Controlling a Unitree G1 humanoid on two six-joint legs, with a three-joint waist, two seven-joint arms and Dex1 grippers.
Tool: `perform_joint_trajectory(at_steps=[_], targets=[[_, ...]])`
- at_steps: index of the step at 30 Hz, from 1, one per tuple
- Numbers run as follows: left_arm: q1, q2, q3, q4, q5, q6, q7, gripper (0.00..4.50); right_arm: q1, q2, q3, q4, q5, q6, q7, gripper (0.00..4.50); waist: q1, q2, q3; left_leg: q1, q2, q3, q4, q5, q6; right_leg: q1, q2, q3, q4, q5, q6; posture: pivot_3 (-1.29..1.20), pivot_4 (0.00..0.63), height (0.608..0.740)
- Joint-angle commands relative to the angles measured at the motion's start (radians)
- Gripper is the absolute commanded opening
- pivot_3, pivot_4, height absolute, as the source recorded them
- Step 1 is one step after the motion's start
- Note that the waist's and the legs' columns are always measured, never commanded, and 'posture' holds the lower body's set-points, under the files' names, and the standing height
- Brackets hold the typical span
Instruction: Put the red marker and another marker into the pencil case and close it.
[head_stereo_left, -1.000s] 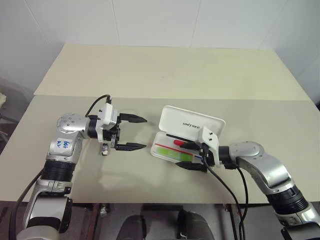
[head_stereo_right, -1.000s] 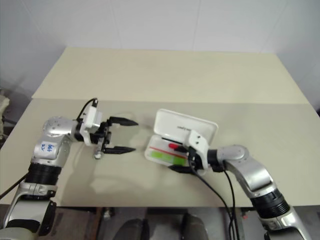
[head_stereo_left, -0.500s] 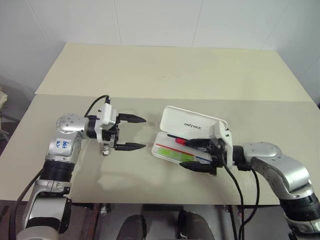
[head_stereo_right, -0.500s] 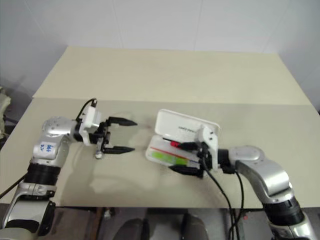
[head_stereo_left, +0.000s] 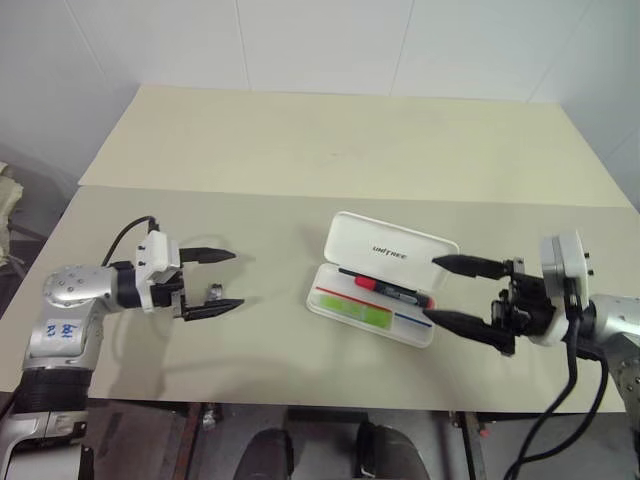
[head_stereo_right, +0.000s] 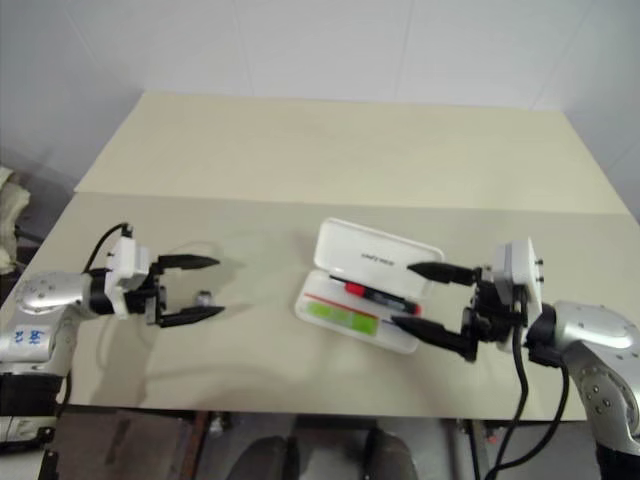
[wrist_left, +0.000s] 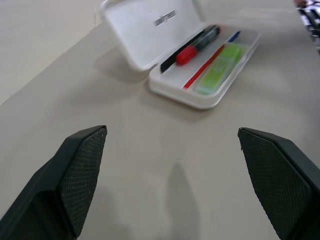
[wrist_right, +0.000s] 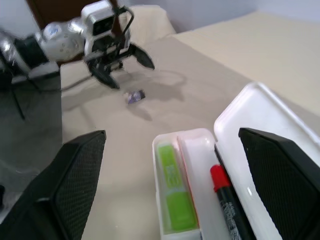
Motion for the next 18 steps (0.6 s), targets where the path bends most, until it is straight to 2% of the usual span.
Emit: perform_joint_trajectory(at_steps=[1, 9, 18], targets=[[0.035, 0.039, 0.062, 0.017, -0.004, -0.029, 0.018, 4.50, 0.039, -0.050, -0.007, 0.029, -0.077, -0.150, 0.125, 4.48, -0.002, 0.000, 0.000, 0.000, 0.000, 0.000, 0.000, -0.001, 0.000, 0.000, 0.000, 0.000, 0.000, 0.000, 0.000, 0.00, 0.150, 0.740], [0.146, 0.049, 0.100, 0.051, 0.032, -0.074, 0.093, 4.50, -0.005, -0.086, 0.065, 0.169, -0.194, -0.316, 0.207, 4.48, -0.005, 0.000, 0.000, 0.001, 0.000, 0.002, 0.000, 0.000, 0.000, 0.000, 0.000, 0.000, 0.000, 0.000, 0.000, 0.00, 0.150, 0.740], [0.179, 0.032, 0.075, 0.081, 0.051, -0.110, 0.125, 4.50, -0.034, -0.086, 0.093, 0.166, -0.210, -0.327, 0.174, 4.48, -0.001, 0.000, 0.000, 0.001, 0.000, 0.001, 0.000, -0.001, 0.000, 0.000, 0.000, 0.000, 0.000, 0.000, 0.000, 0.00, 0.150, 0.740]])
